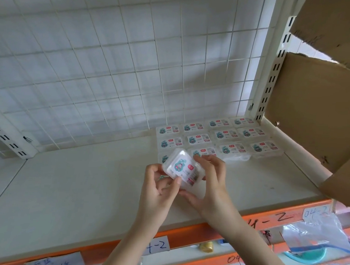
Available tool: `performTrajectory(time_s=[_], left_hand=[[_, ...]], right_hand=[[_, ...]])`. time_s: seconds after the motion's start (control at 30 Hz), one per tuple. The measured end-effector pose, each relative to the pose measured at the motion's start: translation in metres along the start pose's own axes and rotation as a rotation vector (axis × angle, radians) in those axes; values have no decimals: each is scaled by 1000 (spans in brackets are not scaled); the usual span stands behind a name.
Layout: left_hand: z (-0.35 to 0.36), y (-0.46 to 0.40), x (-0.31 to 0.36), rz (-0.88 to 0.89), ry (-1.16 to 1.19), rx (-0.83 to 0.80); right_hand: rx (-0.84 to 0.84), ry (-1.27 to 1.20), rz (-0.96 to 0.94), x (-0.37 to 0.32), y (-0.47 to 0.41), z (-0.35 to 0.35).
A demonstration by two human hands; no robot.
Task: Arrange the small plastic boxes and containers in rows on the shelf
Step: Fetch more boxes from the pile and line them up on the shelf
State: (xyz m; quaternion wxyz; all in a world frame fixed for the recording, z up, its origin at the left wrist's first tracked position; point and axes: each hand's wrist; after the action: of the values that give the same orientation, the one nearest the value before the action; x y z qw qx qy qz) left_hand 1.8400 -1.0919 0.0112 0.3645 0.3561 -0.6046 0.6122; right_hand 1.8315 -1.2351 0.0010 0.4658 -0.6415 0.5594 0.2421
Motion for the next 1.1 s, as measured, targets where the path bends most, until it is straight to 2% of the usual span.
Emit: performTrajectory(time_s=[0.1, 0.27, 0.33, 0.43, 0.53, 0.67, 0.8, 0.87, 1.0, 1.1], left_hand=[[-2, 2, 1, 70, -59, -90], [-11, 0, -7, 265, -517, -105], [-11, 1, -8, 288, -595, -204], [-6, 4, -14, 352, -809, -379], [-2, 5, -18, 386, -919, -432], [-3, 4, -20, 393, -958, -432], [-4, 4, -22, 392, -878, -410], [-3, 4, -22, 394, -865, -386], [-2, 3, -18, 366, -1051, -260], [-3, 3, -22, 372, -1040, -260]], right_hand=[[53, -7, 41, 1, -1, -1], [143, -4, 172, 5, -5, -23], [110, 72, 239, 8, -6, -39], [-37, 203, 331, 14, -5, -55], [-95, 266, 306, 23, -4, -58], [-153, 297, 262, 29, -3, -55], [-60, 407, 159, 33, -1, -51], [-35, 445, 210, 35, -1, -49], [-20, 410, 249, 35, -1, -47], [-21, 386, 264, 34, 0, -48]])
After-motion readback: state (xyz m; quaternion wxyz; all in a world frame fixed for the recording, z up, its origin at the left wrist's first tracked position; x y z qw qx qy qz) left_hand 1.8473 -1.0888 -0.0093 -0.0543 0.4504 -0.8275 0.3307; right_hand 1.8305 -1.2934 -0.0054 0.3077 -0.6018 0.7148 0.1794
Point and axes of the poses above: each hand's wrist, its own y-axis away from the middle knuckle, its own z-axis out of the palm, x = y × z, and after that the axes turned 13 degrees about z, right-handed
